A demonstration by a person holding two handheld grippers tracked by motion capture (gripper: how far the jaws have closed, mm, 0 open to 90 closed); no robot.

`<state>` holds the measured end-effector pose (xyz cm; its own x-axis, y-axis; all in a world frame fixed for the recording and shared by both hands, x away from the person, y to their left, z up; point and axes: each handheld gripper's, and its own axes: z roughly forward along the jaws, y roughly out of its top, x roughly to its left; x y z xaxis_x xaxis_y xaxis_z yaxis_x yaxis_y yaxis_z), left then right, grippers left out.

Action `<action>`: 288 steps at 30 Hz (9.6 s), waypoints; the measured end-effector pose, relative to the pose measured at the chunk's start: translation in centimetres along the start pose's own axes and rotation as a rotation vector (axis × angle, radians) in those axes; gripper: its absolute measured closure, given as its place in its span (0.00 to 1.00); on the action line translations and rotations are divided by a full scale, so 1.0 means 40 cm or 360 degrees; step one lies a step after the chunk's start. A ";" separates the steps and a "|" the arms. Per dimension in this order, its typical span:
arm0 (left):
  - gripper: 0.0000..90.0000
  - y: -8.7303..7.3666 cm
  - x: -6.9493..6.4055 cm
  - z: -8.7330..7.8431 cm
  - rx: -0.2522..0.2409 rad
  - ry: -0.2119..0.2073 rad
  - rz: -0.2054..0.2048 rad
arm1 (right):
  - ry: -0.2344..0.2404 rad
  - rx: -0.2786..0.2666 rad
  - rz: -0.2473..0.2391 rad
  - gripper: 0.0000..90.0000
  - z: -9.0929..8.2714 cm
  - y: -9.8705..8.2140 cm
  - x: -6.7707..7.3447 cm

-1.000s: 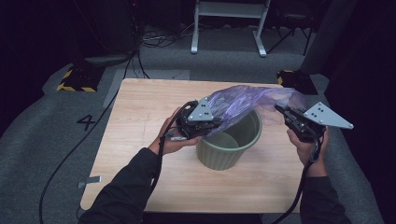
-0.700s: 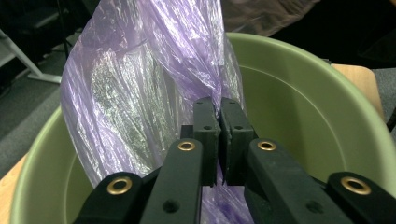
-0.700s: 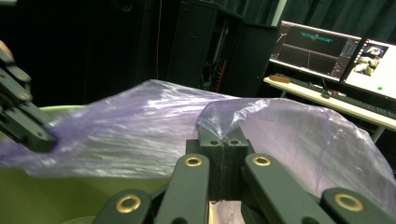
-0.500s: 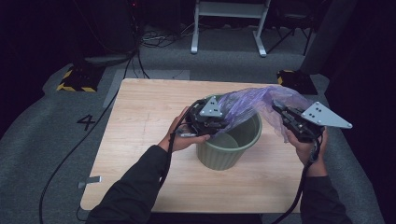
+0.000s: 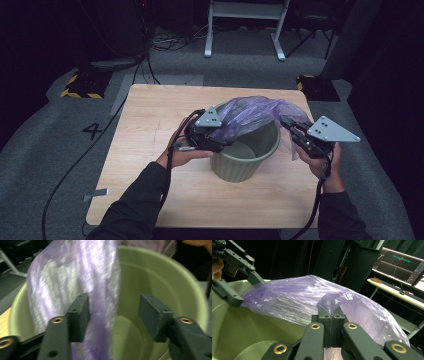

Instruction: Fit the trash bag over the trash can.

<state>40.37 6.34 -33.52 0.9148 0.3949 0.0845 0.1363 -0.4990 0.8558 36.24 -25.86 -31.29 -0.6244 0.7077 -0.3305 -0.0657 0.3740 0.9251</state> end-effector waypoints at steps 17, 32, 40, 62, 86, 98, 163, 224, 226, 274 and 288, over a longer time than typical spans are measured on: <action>0.31 0.018 0.008 0.019 0.0014 0.0090 -0.0097 | -0.0004 -0.0025 -0.0005 1.00 -0.006 0.015 0.002; 0.19 0.060 -0.030 0.022 -0.0085 0.0006 -0.0035 | 0.0103 0.0019 -0.0171 0.99 -0.003 0.022 0.049; 0.36 0.106 -0.052 0.073 -0.0021 0.0085 0.0026 | 0.0188 -0.0007 -0.0200 0.97 -0.002 0.040 0.085; 0.32 0.079 -0.079 0.057 -0.0055 0.0068 0.0069 | 0.0272 -0.0037 -0.0122 0.99 0.005 0.048 0.109; 1.00 0.052 -0.087 0.024 -0.0047 0.0277 0.0202 | 0.0249 -0.0095 0.0040 0.43 -0.048 0.055 0.107; 1.00 -0.014 -0.031 -0.019 -0.0037 0.0308 0.0088 | 0.0062 0.0029 0.0110 0.33 -0.098 -0.046 0.072; 1.00 -0.058 -0.023 -0.051 -0.0113 0.0259 0.0164 | 0.0051 -0.0015 0.0224 0.42 -0.144 -0.070 0.072; 0.99 -0.060 -0.008 -0.162 -0.0328 0.0061 0.0152 | -0.0008 -0.0047 -0.0023 0.35 -0.159 0.007 0.096; 0.99 -0.077 -0.005 -0.169 -0.0352 0.0043 0.0120 | -0.0047 -0.0036 0.0060 0.32 -0.150 -0.017 0.066; 0.19 -0.122 -0.151 -0.153 -0.0407 0.0214 -0.0028 | 0.0207 0.0028 0.0298 1.00 -0.087 -0.104 0.041; 0.17 -0.161 -0.213 -0.148 -0.0388 0.0178 -0.0104 | 0.0276 0.0059 0.0223 1.00 -0.083 -0.105 0.094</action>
<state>29.43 10.76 -36.74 0.8575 0.5098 0.0693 0.0858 -0.2745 0.9578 31.60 -26.76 -35.82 -0.7499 0.6421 -0.1592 0.0580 0.3035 0.9511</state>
